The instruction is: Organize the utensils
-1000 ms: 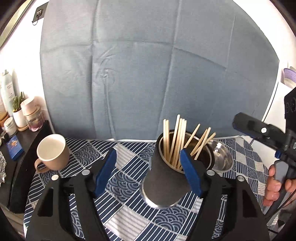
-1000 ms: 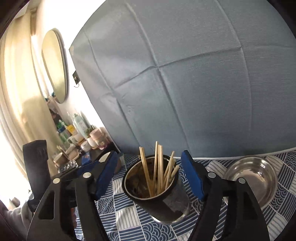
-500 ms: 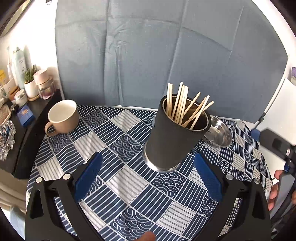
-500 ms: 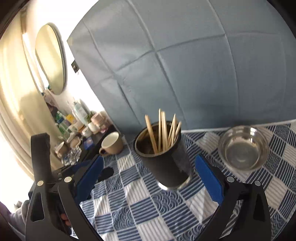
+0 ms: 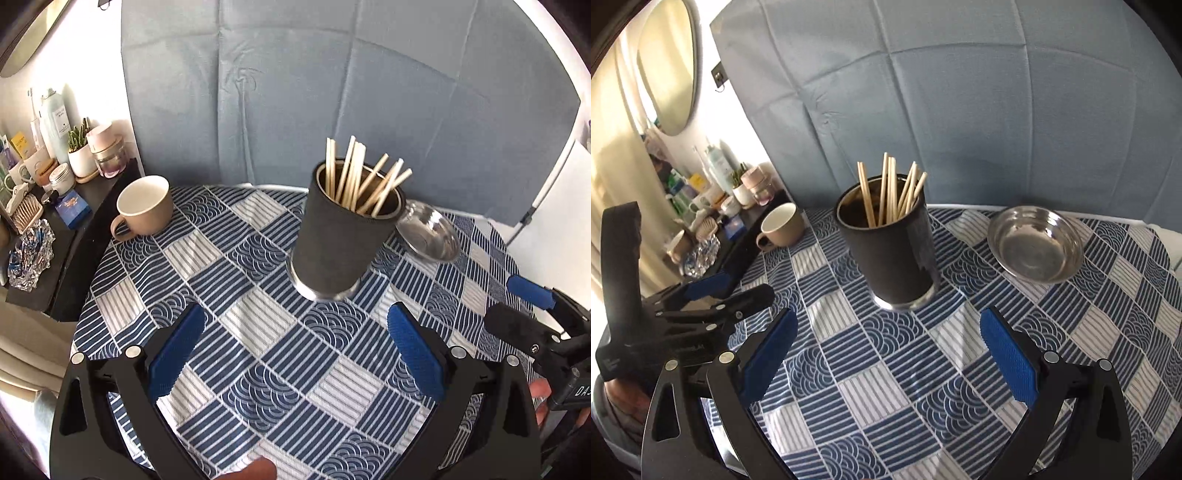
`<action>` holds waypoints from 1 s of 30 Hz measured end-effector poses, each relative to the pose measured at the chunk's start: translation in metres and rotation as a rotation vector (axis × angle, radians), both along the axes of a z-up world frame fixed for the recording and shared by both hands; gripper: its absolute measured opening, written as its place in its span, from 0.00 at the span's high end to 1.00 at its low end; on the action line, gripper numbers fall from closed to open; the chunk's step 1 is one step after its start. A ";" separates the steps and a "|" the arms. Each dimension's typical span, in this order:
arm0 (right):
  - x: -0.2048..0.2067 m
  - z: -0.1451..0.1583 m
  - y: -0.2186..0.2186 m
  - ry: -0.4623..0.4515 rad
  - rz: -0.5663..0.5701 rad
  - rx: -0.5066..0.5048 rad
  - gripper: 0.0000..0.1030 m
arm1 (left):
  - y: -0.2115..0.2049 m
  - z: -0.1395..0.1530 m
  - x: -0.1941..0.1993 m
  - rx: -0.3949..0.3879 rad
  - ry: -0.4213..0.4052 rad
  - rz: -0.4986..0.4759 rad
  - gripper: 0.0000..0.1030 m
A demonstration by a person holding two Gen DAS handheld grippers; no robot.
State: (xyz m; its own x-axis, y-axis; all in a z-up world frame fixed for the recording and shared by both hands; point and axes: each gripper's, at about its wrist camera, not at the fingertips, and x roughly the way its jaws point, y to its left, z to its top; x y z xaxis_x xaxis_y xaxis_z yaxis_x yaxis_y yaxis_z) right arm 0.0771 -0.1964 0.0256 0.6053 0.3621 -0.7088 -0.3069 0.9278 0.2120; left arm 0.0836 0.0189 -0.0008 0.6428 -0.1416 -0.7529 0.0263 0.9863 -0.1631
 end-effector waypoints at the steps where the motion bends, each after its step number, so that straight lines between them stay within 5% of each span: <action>1: -0.003 0.002 -0.001 -0.002 -0.003 -0.005 0.08 | -0.003 0.002 -0.004 0.010 0.002 -0.004 0.06; 22: -0.046 0.004 -0.010 0.045 -0.053 -0.054 0.08 | -0.022 0.021 -0.049 0.160 0.017 0.043 0.06; 30: -0.046 0.006 -0.013 0.034 -0.068 -0.050 0.08 | -0.021 0.025 -0.051 0.153 -0.002 0.039 0.06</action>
